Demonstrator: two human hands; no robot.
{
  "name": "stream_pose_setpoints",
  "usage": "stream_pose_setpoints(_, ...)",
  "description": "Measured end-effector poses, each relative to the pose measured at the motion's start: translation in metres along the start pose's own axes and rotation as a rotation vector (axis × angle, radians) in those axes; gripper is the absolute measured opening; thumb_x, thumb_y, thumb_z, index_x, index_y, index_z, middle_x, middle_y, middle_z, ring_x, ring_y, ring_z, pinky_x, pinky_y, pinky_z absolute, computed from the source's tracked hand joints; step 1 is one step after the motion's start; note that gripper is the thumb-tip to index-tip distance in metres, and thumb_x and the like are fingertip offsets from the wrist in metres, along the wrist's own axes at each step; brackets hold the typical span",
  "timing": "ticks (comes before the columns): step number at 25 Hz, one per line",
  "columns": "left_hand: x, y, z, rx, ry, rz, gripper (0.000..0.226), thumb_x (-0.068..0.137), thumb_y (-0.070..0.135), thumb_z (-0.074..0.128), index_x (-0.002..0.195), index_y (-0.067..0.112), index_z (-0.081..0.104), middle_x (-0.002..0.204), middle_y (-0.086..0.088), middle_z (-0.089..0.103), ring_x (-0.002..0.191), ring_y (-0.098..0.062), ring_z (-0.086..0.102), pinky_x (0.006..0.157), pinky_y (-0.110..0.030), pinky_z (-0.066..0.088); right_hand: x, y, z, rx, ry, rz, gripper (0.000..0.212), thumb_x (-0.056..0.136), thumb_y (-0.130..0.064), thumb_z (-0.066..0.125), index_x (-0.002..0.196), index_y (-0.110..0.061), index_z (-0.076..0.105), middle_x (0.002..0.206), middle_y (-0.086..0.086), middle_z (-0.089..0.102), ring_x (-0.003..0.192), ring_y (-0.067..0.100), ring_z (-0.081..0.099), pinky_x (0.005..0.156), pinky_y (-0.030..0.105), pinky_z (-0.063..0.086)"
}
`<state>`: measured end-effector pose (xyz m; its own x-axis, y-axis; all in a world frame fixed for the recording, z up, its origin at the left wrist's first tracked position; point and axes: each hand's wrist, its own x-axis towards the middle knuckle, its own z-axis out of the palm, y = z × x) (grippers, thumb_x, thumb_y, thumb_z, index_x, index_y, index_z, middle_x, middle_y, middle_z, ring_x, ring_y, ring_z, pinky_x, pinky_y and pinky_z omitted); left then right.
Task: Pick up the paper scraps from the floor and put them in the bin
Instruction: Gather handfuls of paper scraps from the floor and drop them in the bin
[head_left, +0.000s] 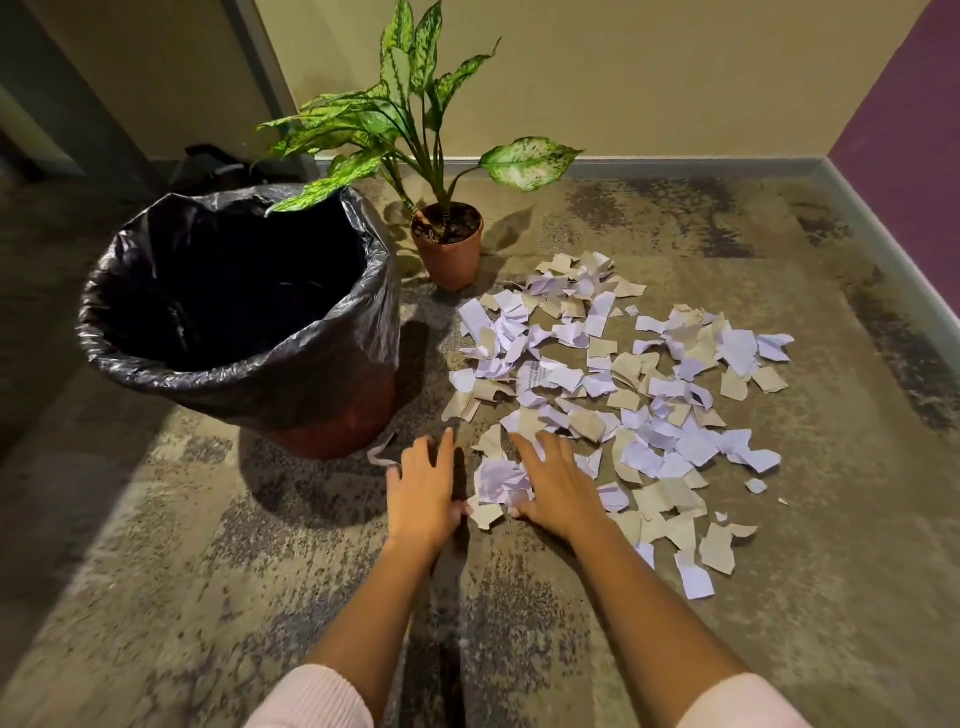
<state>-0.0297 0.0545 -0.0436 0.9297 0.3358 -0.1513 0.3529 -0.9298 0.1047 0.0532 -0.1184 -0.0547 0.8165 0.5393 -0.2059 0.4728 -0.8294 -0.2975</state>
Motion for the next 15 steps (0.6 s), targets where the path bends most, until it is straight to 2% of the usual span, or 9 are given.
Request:
stream_pose_setpoints(2, 0.003, -0.010, -0.003, -0.024, -0.018, -0.160, 0.131, 0.058, 0.069, 0.077, 0.155, 0.022, 0.002, 0.154, -0.015, 0.012, 0.141, -0.038, 0.020, 0.108, -0.050, 0.032, 0.015, -0.007, -0.007, -0.107, -0.015, -0.077, 0.093, 0.076, -0.044, 0.070, 0.150, -0.032, 0.015, 0.154, 0.013, 0.022, 0.138, 0.035, 0.022, 0.101, 0.049, 0.040)
stream_pose_setpoints(4, 0.008, -0.019, -0.002, -0.066, -0.102, -0.270, 0.146, 0.047, 0.079, 0.075, 0.155, 0.021, -0.005, 0.159, -0.016, -0.004, 0.146, -0.041, 0.002, 0.112, -0.053, 0.027, 0.028, -0.014, -0.011, -0.230, -0.074, -0.152, 0.098, 0.075, -0.045, 0.072, 0.151, -0.032, 0.010, 0.156, 0.013, 0.017, 0.139, 0.037, 0.020, 0.107, 0.052, 0.032)
stream_pose_setpoints(7, 0.016, -0.026, 0.001, -0.111, -0.229, -0.277, 0.149, 0.048, 0.081, 0.073, 0.154, 0.018, -0.011, 0.161, -0.017, -0.015, 0.147, -0.040, -0.016, 0.117, -0.054, 0.016, 0.037, -0.026, -0.012, -0.349, -0.206, -0.249, 0.097, 0.076, -0.037, 0.073, 0.151, -0.036, 0.011, 0.162, 0.007, 0.003, 0.146, 0.036, 0.009, 0.113, 0.060, 0.017)
stream_pose_setpoints(8, 0.017, -0.027, 0.002, -0.130, -0.263, -0.240, 0.145, 0.053, 0.079, 0.072, 0.154, 0.016, -0.010, 0.161, -0.017, -0.012, 0.147, -0.039, -0.015, 0.118, -0.052, 0.017, 0.039, -0.029, -0.012, -0.366, -0.256, -0.266, 0.092, 0.078, -0.035, 0.072, 0.150, -0.037, 0.014, 0.163, 0.005, 0.002, 0.147, 0.035, 0.007, 0.112, 0.062, 0.015)
stream_pose_setpoints(10, 0.015, -0.026, 0.004, -0.169, -0.273, -0.153, 0.132, 0.063, 0.072, 0.072, 0.155, 0.013, -0.002, 0.161, -0.017, 0.001, 0.148, -0.038, -0.001, 0.116, -0.049, 0.026, 0.039, -0.033, -0.011, -0.363, -0.338, -0.267, 0.079, 0.082, -0.032, 0.067, 0.148, -0.038, 0.025, 0.162, 0.005, 0.009, 0.146, 0.034, 0.011, 0.111, 0.065, 0.016)
stream_pose_setpoints(12, 0.010, -0.023, 0.005, -0.218, -0.224, -0.117, 0.119, 0.072, 0.063, 0.073, 0.155, 0.010, 0.006, 0.158, -0.017, 0.013, 0.145, -0.037, 0.017, 0.114, -0.046, 0.030, 0.036, -0.033, -0.012, -0.338, -0.343, -0.253, 0.068, 0.084, -0.030, 0.065, 0.145, -0.034, 0.033, 0.159, 0.006, 0.017, 0.144, 0.033, 0.018, 0.110, 0.063, 0.021)
stream_pose_setpoints(15, 0.003, -0.012, 0.005, -0.231, -0.185, -0.013, 0.104, 0.082, 0.048, 0.071, 0.155, 0.006, 0.010, 0.157, -0.016, 0.021, 0.145, -0.033, 0.020, 0.117, -0.041, 0.028, 0.024, -0.026, -0.015, -0.298, -0.302, -0.222, 0.061, 0.085, -0.028, 0.066, 0.141, -0.028, 0.041, 0.155, 0.007, 0.027, 0.140, 0.031, 0.024, 0.108, 0.058, 0.029)
